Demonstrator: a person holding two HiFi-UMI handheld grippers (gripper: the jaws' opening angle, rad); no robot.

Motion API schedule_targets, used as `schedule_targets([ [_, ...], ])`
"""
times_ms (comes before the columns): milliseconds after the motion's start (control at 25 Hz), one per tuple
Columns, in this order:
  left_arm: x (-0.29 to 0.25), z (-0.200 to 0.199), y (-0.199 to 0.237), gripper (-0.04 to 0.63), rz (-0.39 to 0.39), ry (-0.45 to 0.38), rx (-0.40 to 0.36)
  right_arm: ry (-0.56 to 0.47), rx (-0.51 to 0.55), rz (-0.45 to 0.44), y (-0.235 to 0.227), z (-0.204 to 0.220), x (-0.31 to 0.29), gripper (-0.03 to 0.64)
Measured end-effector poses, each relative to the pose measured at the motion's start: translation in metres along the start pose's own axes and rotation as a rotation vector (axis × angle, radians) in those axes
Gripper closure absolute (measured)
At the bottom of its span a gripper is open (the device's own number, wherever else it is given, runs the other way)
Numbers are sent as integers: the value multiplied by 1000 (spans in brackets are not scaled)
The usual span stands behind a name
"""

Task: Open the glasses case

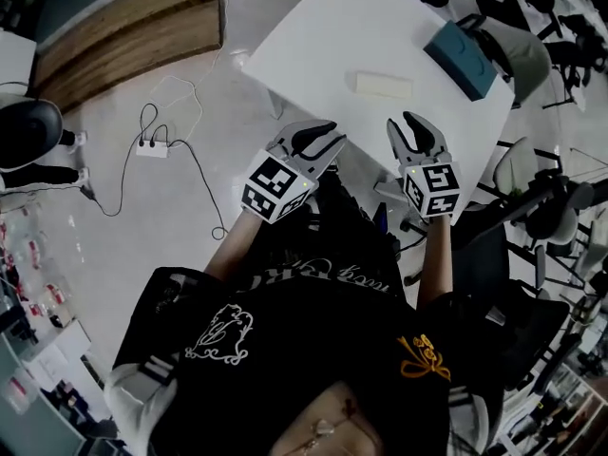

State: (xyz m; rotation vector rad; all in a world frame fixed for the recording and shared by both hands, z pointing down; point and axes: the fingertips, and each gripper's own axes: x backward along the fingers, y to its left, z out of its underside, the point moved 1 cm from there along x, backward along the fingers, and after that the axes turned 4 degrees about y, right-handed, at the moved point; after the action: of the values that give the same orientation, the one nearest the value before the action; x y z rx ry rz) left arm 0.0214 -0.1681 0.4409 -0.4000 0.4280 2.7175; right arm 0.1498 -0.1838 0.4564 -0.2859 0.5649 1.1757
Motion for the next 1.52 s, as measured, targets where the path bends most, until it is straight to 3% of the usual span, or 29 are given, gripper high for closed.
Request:
schedule_targets([
  [400,-59,11,32,447,-35,107,22,203,257,-158,-54,25,-90,414],
  [840,-125,37,69,402,-52,251,70,481,594,-288,-89,90,-163,383],
  [1320,-185,78,104,348,-72,392,124,587,857,-315,-106,124,-194,348],
  [1520,-208,90,122,348,-105,436,119,566,871,-317,-109,124,-198,347],
])
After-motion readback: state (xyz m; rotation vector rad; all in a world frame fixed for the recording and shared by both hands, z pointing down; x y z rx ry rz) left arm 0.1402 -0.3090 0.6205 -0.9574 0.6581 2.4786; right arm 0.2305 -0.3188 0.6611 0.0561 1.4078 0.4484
